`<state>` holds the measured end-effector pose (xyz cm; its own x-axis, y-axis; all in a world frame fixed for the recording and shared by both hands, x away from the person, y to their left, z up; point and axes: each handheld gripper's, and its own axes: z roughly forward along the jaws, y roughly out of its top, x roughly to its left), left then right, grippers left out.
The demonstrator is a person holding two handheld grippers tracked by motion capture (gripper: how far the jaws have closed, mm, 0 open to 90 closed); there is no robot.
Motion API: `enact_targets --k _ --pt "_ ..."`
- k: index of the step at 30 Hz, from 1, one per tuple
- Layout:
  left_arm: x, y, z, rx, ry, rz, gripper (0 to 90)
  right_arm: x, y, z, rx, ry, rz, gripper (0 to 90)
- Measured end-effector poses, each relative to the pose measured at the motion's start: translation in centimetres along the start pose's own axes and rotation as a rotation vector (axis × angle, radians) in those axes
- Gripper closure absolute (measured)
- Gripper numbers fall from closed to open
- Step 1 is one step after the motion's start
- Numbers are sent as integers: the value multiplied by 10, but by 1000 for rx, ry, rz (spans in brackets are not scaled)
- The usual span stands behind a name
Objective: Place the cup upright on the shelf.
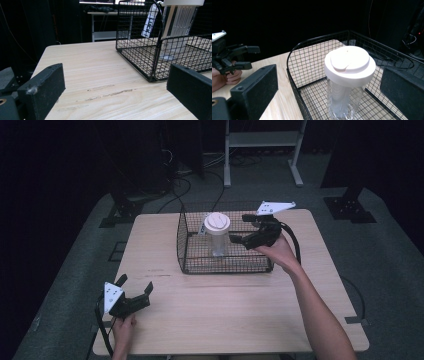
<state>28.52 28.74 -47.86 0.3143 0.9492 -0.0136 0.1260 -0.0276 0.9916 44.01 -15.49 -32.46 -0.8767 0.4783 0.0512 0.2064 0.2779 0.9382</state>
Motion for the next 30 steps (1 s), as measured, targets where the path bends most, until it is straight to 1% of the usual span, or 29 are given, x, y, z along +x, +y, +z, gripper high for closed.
enact_targets --k 3,6,9,13,14,22,24,27,30 --pt "0 0 0 1 1 1 9 1 0 -4 3 1 3 10" --pt "0 0 0 1 1 3 9 4 1 -10 -8 -7 -6 10" --pt "0 0 0 1 2 3 9 5 -1 -13 -4 -6 -5 10" --pt "0 0 0 1 1 3 9 7 -5 -17 4 -12 -10 10" --pt "0 0 0 1 1 4 9 7 -7 -20 17 -11 -11 10" --pt "0 0 0 3 2 5 9 10 -14 -29 8 -18 -7 10" --pt "0 0 0 2 3 5 9 12 -20 -33 12 -15 -5 10" --pt "-1 0 0 2 3 3 9 12 -23 -35 14 -16 -2 10" --pt "-1 0 0 2 2 2 9 11 -27 -40 5 -19 8 10"
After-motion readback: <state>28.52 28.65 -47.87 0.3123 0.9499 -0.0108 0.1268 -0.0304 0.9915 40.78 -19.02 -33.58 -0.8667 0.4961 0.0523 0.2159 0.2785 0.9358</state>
